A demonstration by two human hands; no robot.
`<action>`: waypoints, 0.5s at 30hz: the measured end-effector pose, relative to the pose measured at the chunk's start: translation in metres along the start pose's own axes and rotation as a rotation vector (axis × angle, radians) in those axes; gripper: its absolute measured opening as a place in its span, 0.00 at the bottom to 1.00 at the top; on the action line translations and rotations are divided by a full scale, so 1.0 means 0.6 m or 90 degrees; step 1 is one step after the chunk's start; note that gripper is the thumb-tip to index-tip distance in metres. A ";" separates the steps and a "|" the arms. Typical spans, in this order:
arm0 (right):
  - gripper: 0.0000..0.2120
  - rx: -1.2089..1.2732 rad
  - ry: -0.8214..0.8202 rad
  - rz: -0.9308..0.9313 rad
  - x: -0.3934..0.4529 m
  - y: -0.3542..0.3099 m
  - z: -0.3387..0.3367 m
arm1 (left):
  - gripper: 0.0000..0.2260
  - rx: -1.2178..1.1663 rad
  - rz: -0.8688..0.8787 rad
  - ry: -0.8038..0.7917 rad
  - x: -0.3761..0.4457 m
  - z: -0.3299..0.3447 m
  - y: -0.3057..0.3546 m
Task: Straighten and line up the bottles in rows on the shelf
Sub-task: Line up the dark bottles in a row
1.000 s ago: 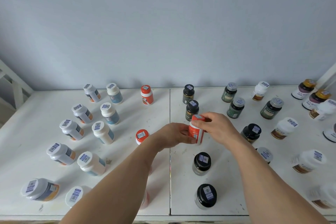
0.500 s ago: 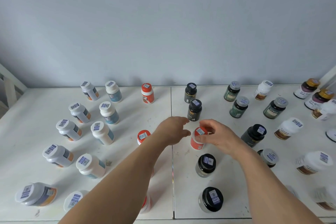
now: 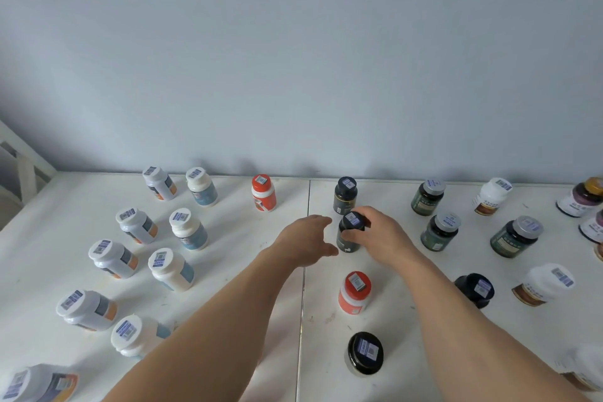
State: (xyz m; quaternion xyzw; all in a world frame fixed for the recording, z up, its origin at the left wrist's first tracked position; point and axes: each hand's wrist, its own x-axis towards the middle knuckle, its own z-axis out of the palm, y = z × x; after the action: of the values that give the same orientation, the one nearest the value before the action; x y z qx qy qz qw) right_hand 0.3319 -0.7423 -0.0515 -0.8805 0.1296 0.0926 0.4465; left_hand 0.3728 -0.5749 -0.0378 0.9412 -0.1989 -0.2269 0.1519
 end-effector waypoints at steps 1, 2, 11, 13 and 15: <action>0.22 0.004 0.001 -0.008 0.001 0.002 -0.003 | 0.33 -0.031 -0.008 -0.014 0.004 -0.001 0.001; 0.21 0.003 -0.001 -0.017 0.001 0.002 -0.007 | 0.33 -0.063 -0.013 -0.027 0.006 -0.002 0.003; 0.13 0.043 -0.015 -0.058 -0.008 -0.024 -0.048 | 0.23 -0.236 0.012 -0.176 0.009 -0.019 0.012; 0.14 0.049 0.001 -0.055 -0.008 -0.025 -0.054 | 0.22 -0.267 0.011 -0.191 0.011 -0.024 0.013; 0.16 0.061 0.012 -0.048 -0.010 -0.028 -0.056 | 0.21 -0.285 0.015 -0.195 0.011 -0.028 0.011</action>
State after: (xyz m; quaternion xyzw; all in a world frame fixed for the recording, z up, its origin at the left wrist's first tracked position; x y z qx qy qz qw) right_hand 0.3332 -0.7589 -0.0175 -0.8633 0.1051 0.0613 0.4898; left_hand 0.3843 -0.5806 -0.0234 0.8365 -0.1754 -0.4035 0.3268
